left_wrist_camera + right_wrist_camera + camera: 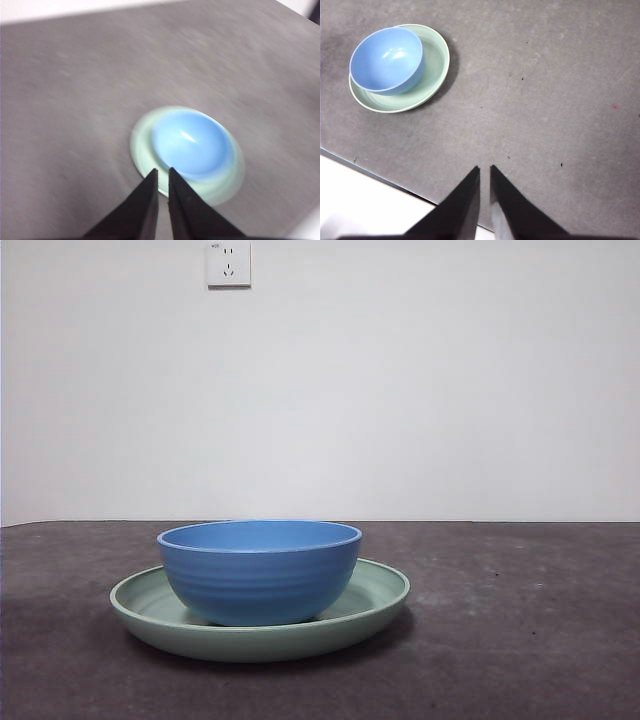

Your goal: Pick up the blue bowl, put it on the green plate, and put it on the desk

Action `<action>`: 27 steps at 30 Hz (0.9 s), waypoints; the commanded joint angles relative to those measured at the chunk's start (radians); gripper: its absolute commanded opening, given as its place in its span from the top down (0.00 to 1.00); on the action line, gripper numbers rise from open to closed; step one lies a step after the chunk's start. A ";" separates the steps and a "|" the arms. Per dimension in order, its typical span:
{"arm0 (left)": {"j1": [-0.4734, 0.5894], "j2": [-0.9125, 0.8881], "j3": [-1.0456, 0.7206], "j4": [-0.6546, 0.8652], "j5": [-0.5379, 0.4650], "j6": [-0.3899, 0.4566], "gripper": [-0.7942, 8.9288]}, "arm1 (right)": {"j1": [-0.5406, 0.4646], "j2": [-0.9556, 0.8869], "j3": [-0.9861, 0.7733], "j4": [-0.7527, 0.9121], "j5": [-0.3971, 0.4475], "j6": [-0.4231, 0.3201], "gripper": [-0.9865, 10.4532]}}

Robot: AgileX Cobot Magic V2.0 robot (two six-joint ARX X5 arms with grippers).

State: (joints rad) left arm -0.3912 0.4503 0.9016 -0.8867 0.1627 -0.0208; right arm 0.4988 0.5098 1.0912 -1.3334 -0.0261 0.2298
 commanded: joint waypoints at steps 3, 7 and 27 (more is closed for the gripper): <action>0.187 -0.098 -0.240 0.322 0.002 0.026 0.88 | 0.008 0.002 0.010 0.024 0.001 0.005 0.89; 0.286 -0.202 -0.466 0.494 0.001 0.010 0.88 | 0.008 0.002 0.010 0.024 0.001 0.005 0.89; 0.354 -0.447 -0.868 0.648 -0.082 -0.034 0.88 | 0.008 0.002 0.010 0.024 0.001 0.005 0.89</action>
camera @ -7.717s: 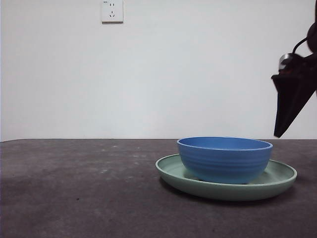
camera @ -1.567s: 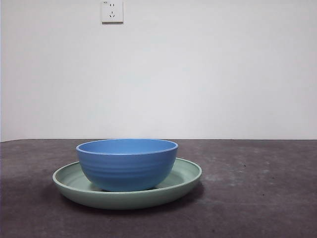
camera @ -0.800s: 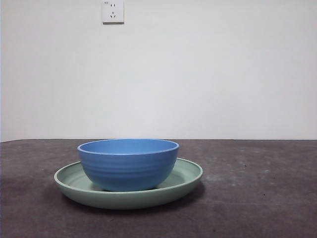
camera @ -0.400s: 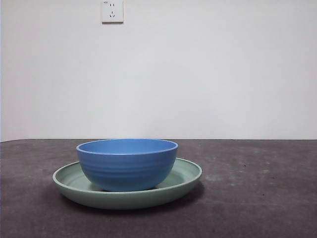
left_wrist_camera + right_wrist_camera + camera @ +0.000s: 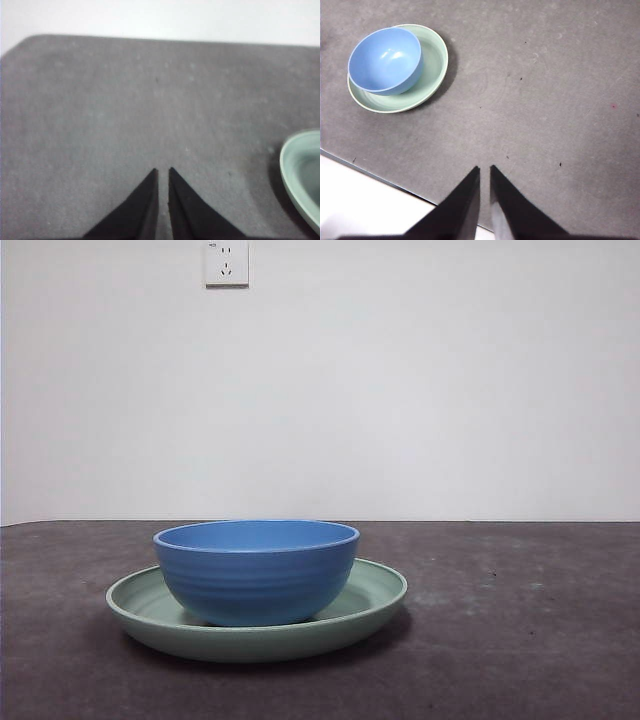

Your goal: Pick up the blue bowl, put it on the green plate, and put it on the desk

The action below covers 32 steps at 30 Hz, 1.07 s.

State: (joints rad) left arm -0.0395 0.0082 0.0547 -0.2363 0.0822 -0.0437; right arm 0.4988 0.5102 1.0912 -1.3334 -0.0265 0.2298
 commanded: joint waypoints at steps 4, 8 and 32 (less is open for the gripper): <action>0.003 -0.005 -0.024 0.000 -0.045 -0.013 0.88 | 0.008 0.002 0.010 0.024 0.002 0.005 0.89; 0.003 -0.005 -0.039 0.037 -0.090 -0.014 0.88 | 0.008 0.002 0.010 0.024 0.001 0.005 0.89; 0.003 -0.005 -0.043 0.048 -0.090 -0.013 0.88 | 0.008 0.002 0.010 0.024 0.001 0.005 0.89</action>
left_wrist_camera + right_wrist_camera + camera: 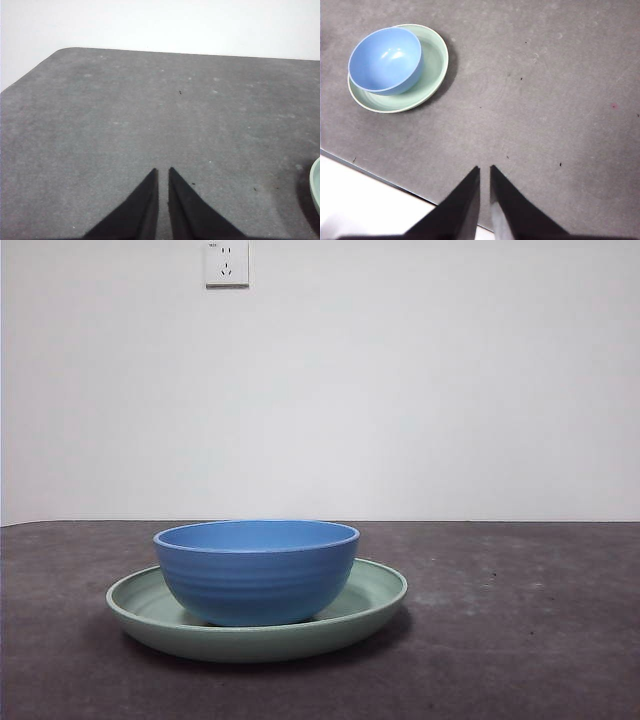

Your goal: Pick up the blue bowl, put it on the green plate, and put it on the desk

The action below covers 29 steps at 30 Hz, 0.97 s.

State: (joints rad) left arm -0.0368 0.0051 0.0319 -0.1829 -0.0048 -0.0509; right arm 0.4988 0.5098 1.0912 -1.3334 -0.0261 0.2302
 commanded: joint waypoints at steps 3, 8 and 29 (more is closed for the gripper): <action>0.001 -0.002 -0.020 -0.006 -0.003 -0.006 0.88 | 0.008 0.002 0.010 0.024 0.001 0.005 0.89; 0.001 -0.002 -0.020 -0.006 -0.003 -0.006 0.88 | -0.042 -0.006 0.005 0.031 -0.003 0.001 0.89; 0.001 -0.002 -0.020 -0.006 -0.003 -0.006 0.88 | -0.455 -0.359 -0.995 1.354 0.060 -0.198 0.89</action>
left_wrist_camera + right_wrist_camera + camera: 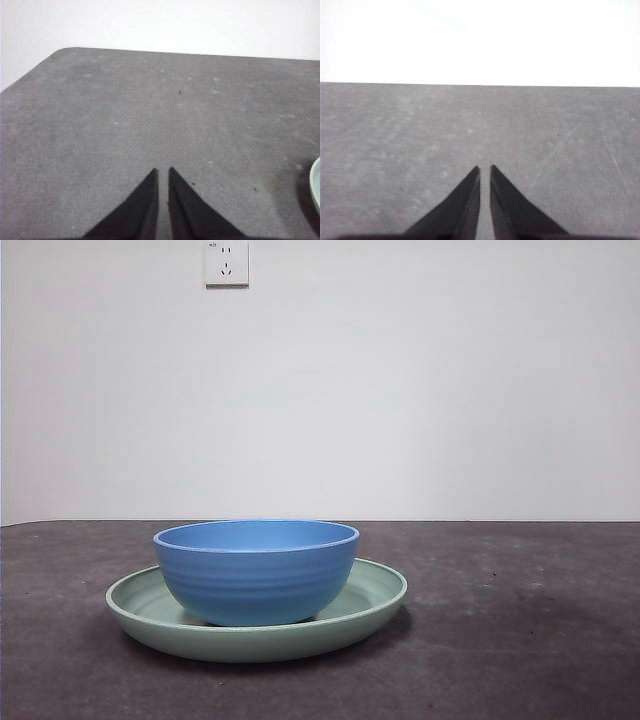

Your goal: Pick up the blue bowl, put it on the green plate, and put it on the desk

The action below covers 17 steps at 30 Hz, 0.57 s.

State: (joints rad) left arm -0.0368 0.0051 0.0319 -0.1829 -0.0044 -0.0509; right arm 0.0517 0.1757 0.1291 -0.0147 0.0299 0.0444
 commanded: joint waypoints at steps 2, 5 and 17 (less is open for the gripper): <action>0.001 -0.002 -0.020 -0.006 -0.004 -0.006 0.88 | -0.018 -0.051 -0.069 0.029 0.004 -0.028 0.89; 0.001 -0.002 -0.020 -0.006 -0.004 -0.006 0.88 | -0.032 -0.090 -0.110 0.029 0.002 -0.039 0.89; 0.001 -0.002 -0.020 -0.006 -0.004 -0.006 0.88 | -0.077 -0.172 -0.118 -0.166 -0.045 -0.082 0.89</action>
State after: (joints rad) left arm -0.0368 0.0051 0.0319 -0.1829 -0.0048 -0.0509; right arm -0.0219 0.0040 0.0166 -0.1703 -0.0086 -0.0269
